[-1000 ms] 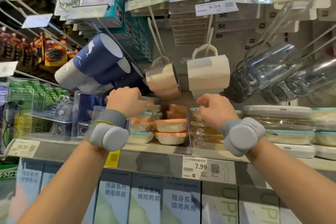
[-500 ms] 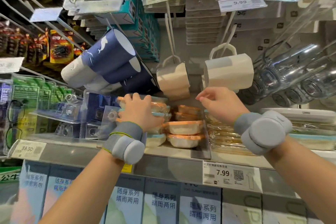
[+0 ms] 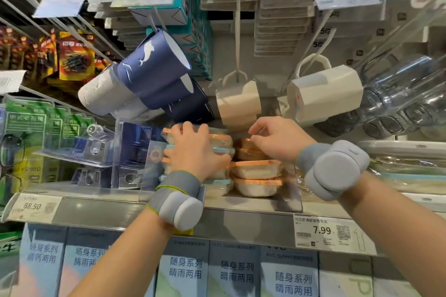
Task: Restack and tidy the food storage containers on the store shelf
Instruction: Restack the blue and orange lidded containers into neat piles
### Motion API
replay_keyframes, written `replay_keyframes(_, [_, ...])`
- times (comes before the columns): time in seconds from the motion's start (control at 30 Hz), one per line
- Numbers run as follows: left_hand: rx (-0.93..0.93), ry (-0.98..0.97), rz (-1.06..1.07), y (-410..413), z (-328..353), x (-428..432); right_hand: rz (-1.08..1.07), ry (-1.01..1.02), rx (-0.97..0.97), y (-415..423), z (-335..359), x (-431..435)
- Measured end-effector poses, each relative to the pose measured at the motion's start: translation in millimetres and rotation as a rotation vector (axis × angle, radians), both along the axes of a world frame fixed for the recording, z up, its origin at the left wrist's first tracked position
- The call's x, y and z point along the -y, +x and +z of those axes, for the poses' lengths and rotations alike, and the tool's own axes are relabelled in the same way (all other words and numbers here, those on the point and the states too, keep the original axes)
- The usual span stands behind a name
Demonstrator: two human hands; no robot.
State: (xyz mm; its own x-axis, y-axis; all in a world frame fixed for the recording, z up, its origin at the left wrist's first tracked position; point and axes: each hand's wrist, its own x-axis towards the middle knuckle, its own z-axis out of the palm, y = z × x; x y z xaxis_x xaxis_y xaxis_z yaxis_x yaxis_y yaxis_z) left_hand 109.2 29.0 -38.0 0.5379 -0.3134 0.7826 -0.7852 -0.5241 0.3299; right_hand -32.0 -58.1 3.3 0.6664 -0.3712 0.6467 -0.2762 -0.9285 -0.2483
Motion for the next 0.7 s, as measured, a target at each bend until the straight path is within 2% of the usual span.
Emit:
replay_keyframes(0.13, [-0.030, -0.138, -0.094, 1.7, 2.0, -3.3, -0.012, 0.025, -0.010, 2.3, -1.1, 1.1])
replay_keyframes(0.3, [-0.038, -0.180, -0.191, 1.0, 8.5, -3.1, -0.004, 0.038, -0.115, 7.0, 5.2, 0.4])
replay_keyframes(0.5, [-0.090, -0.159, -0.284, -8.5, 12.0, -7.3, -0.077, -0.095, -0.298, 9.3, 10.3, -7.0])
replay_keyframes(0.63, [-0.191, -0.071, -0.397, 0.2, 15.4, -12.0, -0.120, -0.235, -0.247, 14.4, 4.1, -9.4])
replay_keyframes(0.7, [-0.302, -0.105, -0.526, 2.1, 17.4, -14.9, -0.165, -0.330, -0.207, 14.3, 5.8, -10.8])
